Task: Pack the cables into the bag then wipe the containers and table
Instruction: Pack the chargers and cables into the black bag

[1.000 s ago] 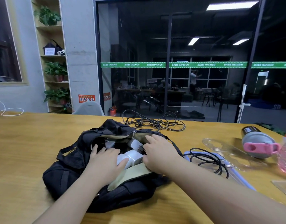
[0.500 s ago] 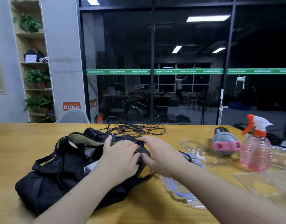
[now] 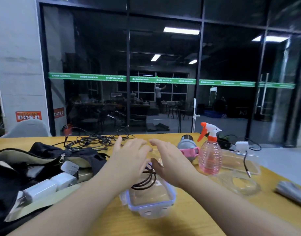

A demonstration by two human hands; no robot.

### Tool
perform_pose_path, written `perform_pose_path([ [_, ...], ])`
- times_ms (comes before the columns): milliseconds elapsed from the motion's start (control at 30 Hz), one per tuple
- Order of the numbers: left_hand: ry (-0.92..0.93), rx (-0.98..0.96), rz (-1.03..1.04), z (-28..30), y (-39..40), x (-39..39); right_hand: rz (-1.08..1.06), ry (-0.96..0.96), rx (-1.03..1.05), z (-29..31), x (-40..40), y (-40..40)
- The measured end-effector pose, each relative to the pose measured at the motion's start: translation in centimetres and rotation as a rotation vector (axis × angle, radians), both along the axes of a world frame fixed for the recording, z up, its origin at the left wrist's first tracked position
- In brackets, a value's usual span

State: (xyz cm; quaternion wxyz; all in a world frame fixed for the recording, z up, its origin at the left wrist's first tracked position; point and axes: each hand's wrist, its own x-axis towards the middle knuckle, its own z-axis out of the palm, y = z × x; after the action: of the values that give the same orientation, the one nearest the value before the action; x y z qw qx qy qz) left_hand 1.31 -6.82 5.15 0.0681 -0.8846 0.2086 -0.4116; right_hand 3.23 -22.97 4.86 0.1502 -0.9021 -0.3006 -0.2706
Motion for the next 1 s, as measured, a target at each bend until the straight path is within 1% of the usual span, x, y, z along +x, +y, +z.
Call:
perform_pose_path([
  [33, -0.017, 0.016, -0.012, 0.1, -1.1, 0.1, -0.003, 0.0, 0.016, 0.0, 0.0, -0.9],
  [100, 0.014, 0.03, -0.029, 0.3, -3.2, 0.3, -0.018, -0.013, 0.039, -0.1, 0.0, -2.6],
  [200, 0.035, 0.008, -0.08, -0.4, -5.7, 1.1, -0.055, -0.034, 0.059, -0.3, 0.0, -5.1],
  [300, 0.084, 0.013, -0.101, -0.8, -8.3, 1.5, -0.1, -0.044, 0.06, -0.6, 0.1, -7.9],
  [400, 0.086, 0.028, -0.15, -0.8, -11.3, 1.7, -0.15, -0.037, 0.062, -0.9, 0.4, -11.1],
  [500, 0.124, -0.002, -0.244, -1.5, -14.2, 2.6, -0.223, -0.021, 0.064, -1.1, 0.7, -14.4],
  [567, 0.192, -0.004, -0.317, -1.8, -16.3, 2.9, -0.271, -0.014, 0.067, -1.2, 0.9, -16.5],
  [667, 0.205, -0.021, -0.35, -2.0, -19.6, 3.0, -0.327, -0.002, 0.094, -1.5, 1.3, -19.4],
  [733, 0.258, -0.062, -0.406, -1.8, -21.5, 3.0, -0.366, 0.012, 0.117, -1.8, 1.8, -21.1],
  [800, 0.323, -0.058, -0.44, -2.1, -23.0, 4.1, -0.407, 0.018, 0.13, -2.1, 2.4, -22.7],
  [900, 0.45, -0.108, -0.421, -2.4, -25.2, 5.0, -0.446, 0.045, 0.174, -2.2, 3.4, -24.6],
  [1000, 0.597, -0.143, -0.378, -2.6, -27.3, 5.8, -0.488, 0.12, 0.232, -2.2, 4.6, -26.3],
])
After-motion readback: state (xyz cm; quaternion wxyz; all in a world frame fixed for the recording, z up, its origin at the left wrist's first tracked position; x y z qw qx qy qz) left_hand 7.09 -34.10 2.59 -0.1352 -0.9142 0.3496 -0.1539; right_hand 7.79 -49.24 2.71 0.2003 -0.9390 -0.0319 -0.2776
